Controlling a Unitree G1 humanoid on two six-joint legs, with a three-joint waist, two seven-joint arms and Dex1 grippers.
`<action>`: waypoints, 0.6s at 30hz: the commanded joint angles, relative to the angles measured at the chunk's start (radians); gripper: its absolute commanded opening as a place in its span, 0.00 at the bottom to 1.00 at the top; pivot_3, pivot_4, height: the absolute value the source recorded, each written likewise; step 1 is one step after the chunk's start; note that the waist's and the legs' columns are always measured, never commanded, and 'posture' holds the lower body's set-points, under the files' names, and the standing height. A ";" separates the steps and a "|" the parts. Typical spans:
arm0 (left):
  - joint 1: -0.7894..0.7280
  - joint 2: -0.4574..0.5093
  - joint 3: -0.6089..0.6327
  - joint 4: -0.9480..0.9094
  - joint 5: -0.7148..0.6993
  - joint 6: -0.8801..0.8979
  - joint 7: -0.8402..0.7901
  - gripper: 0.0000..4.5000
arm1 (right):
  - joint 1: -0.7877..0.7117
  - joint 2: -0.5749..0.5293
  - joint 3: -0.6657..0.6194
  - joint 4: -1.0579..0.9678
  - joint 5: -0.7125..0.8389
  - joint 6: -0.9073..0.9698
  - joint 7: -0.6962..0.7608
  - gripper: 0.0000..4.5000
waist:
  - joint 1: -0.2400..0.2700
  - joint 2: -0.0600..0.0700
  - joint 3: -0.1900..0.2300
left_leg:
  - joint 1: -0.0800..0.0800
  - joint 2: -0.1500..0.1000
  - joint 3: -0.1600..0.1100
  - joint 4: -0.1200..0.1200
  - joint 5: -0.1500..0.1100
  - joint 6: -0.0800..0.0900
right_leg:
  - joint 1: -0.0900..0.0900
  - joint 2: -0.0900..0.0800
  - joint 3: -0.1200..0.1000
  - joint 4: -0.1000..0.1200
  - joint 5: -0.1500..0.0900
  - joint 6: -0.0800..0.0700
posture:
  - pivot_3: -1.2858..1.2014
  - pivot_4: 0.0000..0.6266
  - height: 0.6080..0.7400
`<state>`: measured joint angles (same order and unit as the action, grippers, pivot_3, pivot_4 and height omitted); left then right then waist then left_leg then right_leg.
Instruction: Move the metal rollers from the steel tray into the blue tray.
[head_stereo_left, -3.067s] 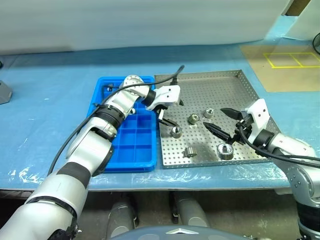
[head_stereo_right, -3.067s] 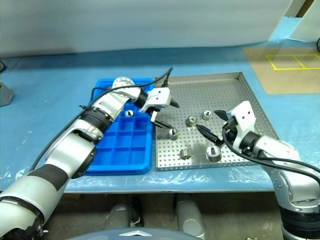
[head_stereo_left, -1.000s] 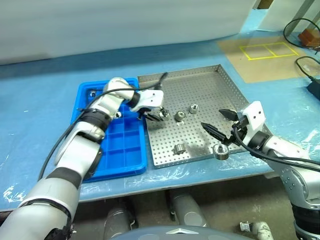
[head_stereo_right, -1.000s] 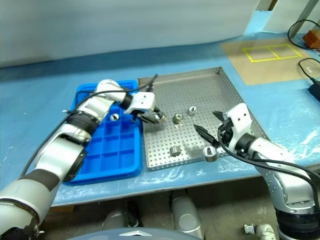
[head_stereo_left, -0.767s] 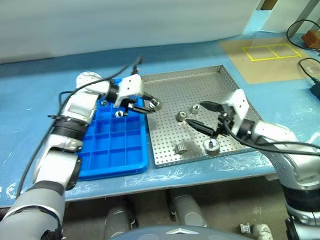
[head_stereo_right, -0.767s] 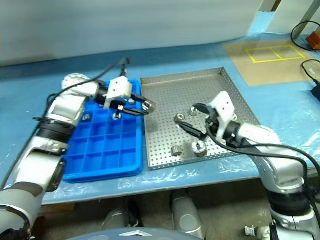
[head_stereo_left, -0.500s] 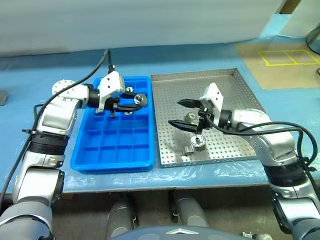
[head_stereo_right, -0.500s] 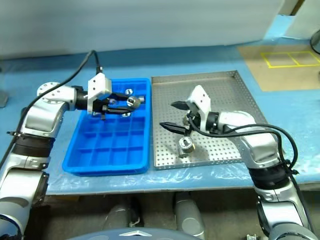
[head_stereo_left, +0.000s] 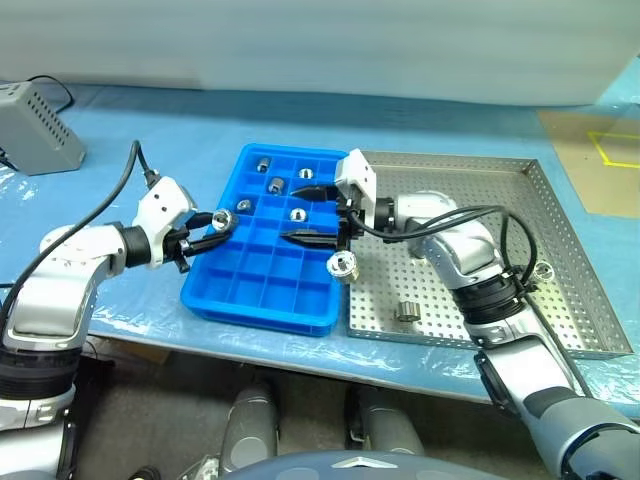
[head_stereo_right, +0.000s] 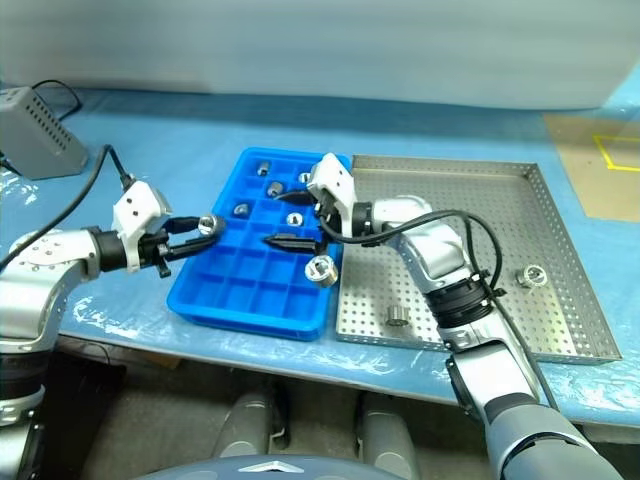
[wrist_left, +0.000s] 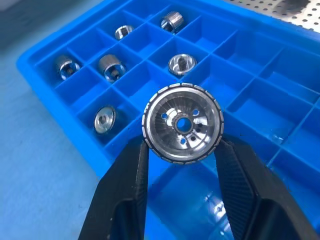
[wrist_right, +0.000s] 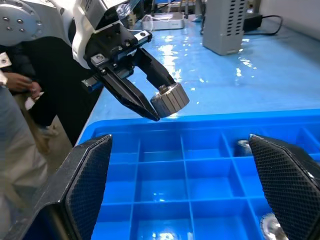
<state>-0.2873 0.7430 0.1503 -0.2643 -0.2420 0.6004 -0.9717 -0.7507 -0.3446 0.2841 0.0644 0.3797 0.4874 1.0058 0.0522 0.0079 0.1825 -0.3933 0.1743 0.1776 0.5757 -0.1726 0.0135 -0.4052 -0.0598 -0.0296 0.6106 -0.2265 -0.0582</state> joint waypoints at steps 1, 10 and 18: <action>0.040 -0.010 -0.005 -0.040 -0.010 0.014 0.052 0.36 | -0.002 0.003 -0.012 -0.017 0.002 -0.014 0.022 1.00 | 0.001 0.000 0.000 | 0.000 0.000 0.000 0.000 0.000 0.000 | 0.000 0.000 0.000 0.000 0.000 0.000 | 0.50 0.24 1.00; 0.114 0.043 -0.001 -0.130 -0.053 0.116 0.092 0.36 | 0.051 -0.020 -0.031 -0.057 0.006 0.030 0.010 1.00 | -0.006 -0.002 0.000 | 0.002 0.001 -0.001 -0.004 0.001 -0.001 | -0.001 0.002 0.000 0.000 0.000 0.000 | 0.50 0.24 1.00; 0.060 0.089 0.019 -0.245 -0.136 0.281 0.146 0.36 | 0.055 -0.047 -0.031 -0.056 0.000 0.033 0.017 1.00 | -0.008 -0.002 0.000 | 0.003 0.001 0.000 -0.005 0.001 -0.002 | -0.001 0.003 0.001 0.001 0.000 0.000 | 0.50 0.24 1.00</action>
<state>-0.2085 0.8068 0.1255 -0.4621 -0.3607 0.8525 -0.8425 -0.6898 -0.3885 0.2826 0.0564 0.3717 0.5272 1.0186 0.0441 0.0060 0.1826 -0.3899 0.1755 0.1773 0.5707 -0.1713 0.0118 -0.4062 -0.0573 -0.0284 0.6115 -0.2266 -0.0581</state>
